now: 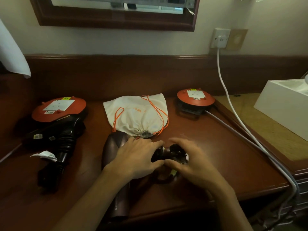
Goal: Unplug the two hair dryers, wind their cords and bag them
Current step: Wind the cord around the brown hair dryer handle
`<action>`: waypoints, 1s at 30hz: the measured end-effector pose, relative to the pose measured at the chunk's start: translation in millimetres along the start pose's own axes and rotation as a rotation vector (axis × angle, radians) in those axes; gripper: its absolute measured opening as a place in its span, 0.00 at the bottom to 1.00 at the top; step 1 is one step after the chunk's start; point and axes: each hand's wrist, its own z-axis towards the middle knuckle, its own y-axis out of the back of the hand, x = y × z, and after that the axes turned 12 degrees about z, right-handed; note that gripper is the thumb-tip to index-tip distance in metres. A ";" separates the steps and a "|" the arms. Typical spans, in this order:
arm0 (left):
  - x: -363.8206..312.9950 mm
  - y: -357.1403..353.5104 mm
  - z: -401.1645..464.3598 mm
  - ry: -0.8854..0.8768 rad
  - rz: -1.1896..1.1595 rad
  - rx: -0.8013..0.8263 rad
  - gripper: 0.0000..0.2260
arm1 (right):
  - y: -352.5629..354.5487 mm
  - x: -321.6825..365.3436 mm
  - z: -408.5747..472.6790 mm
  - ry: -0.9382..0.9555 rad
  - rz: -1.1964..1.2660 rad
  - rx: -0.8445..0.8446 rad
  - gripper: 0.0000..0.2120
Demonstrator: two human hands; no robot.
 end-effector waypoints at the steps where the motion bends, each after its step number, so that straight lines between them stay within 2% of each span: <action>1: 0.5 1.7 -2.8 -0.011 -0.024 -0.028 0.27 | -1.6 -0.5 3.1 0.001 -0.071 0.035 0.25; 4: 5.6 6.6 -25.8 0.028 -0.047 -0.225 0.27 | -0.9 -2.3 4.9 -0.006 -0.093 0.031 0.18; 6: 11.4 8.2 -49.9 0.190 -0.034 -0.321 0.28 | 2.6 -0.9 5.4 0.005 -0.132 0.035 0.16; 8: 19.2 -0.7 -72.5 0.396 -0.040 -0.231 0.35 | 6.2 5.0 6.9 -0.007 -0.250 0.065 0.16; 10: 24.3 -11.4 -84.3 0.492 -0.183 -0.130 0.41 | 7.8 16.6 10.9 0.016 -0.370 0.112 0.24; 13: 29.8 -19.9 -82.9 0.446 -0.453 -0.183 0.42 | 2.0 36.9 19.0 0.088 -0.302 0.230 0.34; 16: 45.2 -22.7 -72.6 0.377 -0.505 -0.164 0.41 | -5.9 38.2 22.1 0.091 -0.331 0.331 0.30; 19: 61.7 -15.7 -60.2 0.254 -0.514 -0.060 0.38 | 0.3 40.5 15.8 0.056 -0.302 0.351 0.25; 21: 65.3 -10.6 -54.2 0.193 -0.485 -0.039 0.37 | 2.6 44.2 10.8 0.058 -0.345 0.361 0.24; 23: 59.8 -12.3 -52.5 0.226 -0.407 -0.098 0.36 | 1.9 46.6 11.5 0.070 -0.388 0.357 0.28; 27: 28.7 -33.5 -54.7 0.422 -0.196 -0.150 0.37 | -13.3 47.6 20.8 0.032 -0.150 0.366 0.42; 30: 25.0 -43.6 -51.6 0.407 -0.060 -0.239 0.37 | -28.9 42.6 17.7 0.030 -0.145 0.385 0.40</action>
